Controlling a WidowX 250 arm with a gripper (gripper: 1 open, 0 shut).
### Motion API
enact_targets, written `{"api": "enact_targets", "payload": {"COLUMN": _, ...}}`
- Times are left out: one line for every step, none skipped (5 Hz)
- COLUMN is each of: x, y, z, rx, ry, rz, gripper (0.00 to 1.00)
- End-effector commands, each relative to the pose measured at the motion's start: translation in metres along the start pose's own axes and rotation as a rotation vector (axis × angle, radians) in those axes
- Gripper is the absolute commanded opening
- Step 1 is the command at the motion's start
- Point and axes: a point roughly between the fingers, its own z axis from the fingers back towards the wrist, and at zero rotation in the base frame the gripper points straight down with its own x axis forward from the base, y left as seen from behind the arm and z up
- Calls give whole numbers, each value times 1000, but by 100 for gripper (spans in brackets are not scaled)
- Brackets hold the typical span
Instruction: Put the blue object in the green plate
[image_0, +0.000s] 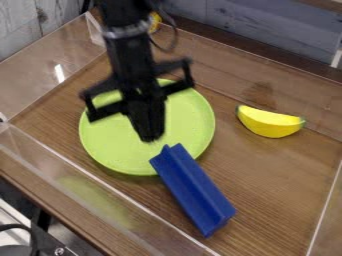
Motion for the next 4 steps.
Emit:
{"api": "enact_targets", "payload": {"x": 14, "y": 2, "z": 15, "rx": -35, "ry": -41, "rz": -28, "gripper": 0}}
{"api": "enact_targets", "payload": {"x": 24, "y": 10, "z": 17, "rx": -35, "ry": -52, "rz": -37, "gripper": 0}}
{"api": "enact_targets", "payload": {"x": 32, "y": 15, "z": 18, "rx": -35, "ry": -63, "rz": -38, "gripper": 0}}
{"api": "enact_targets", "payload": {"x": 38, "y": 19, "z": 18, "rx": -36, "ry": -76, "rz": -46, "gripper": 0}}
